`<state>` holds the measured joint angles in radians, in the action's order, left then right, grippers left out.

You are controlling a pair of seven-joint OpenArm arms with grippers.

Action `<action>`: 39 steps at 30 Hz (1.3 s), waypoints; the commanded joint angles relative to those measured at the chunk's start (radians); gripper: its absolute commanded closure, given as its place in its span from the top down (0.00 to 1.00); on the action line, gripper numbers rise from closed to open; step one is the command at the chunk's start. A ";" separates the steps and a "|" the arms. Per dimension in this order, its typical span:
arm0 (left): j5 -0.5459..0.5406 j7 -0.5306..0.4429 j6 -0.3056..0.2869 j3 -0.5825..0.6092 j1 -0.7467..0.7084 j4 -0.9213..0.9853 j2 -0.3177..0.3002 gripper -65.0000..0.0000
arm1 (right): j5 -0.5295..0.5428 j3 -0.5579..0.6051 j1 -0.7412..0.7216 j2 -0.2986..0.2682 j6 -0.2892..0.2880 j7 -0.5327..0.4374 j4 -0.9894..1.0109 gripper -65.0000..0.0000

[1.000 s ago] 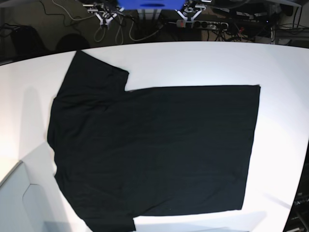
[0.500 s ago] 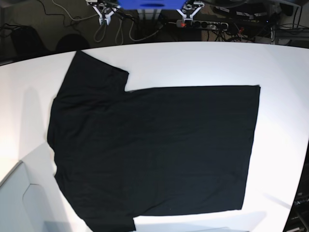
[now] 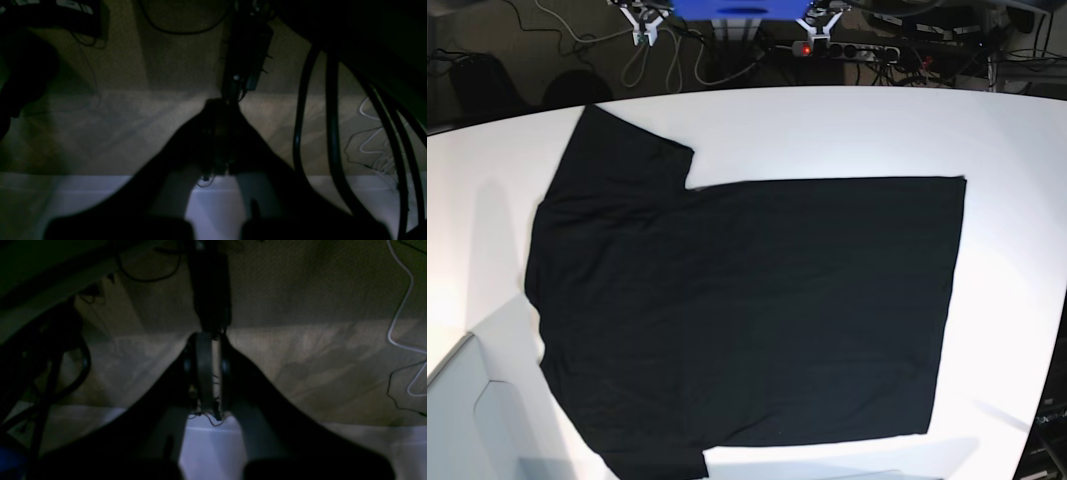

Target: Fold the T-shirt properly

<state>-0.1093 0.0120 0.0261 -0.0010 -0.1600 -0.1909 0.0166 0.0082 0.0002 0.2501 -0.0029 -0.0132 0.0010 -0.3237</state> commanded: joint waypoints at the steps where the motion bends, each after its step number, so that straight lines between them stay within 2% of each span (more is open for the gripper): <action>1: -0.003 0.001 -0.022 0.005 -0.006 -0.003 0.013 0.00 | 0.003 -0.004 0.008 -0.010 0.014 -0.002 -0.002 0.00; 7: -0.003 0.003 -0.022 0.006 -0.010 0.000 -0.005 0.00 | 0.003 -0.004 0.008 -0.038 0.014 -0.005 -0.007 0.00; 13: -0.003 0.003 -0.022 0.006 -0.013 0.005 -0.005 0.00 | 0.003 -0.004 0.016 -0.047 0.012 -0.048 -0.004 0.00; 19: -0.003 0.003 -0.024 0.006 -0.025 -0.002 -0.007 0.00 | -0.001 0.002 0.018 -0.042 0.012 -0.005 -0.002 0.00; 30: -0.011 -0.005 -0.027 -0.004 -0.071 -0.011 -0.089 0.00 | 0.002 0.001 0.071 -0.070 0.011 -0.011 -0.022 0.00; 36: -0.011 0.001 -0.027 0.003 -0.195 -0.232 -0.091 0.00 | 0.000 0.004 0.202 -0.092 0.011 0.003 -0.259 0.00; 39: -0.011 0.021 -0.027 -0.003 -0.258 -0.332 -0.091 0.00 | 0.000 0.004 0.251 -0.111 0.011 0.047 -0.354 0.00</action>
<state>-0.1192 0.0364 -0.0013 -0.0021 -0.4057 -0.5217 -0.0669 0.0036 0.0059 0.4904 -0.1055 -0.0143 0.0620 -0.6739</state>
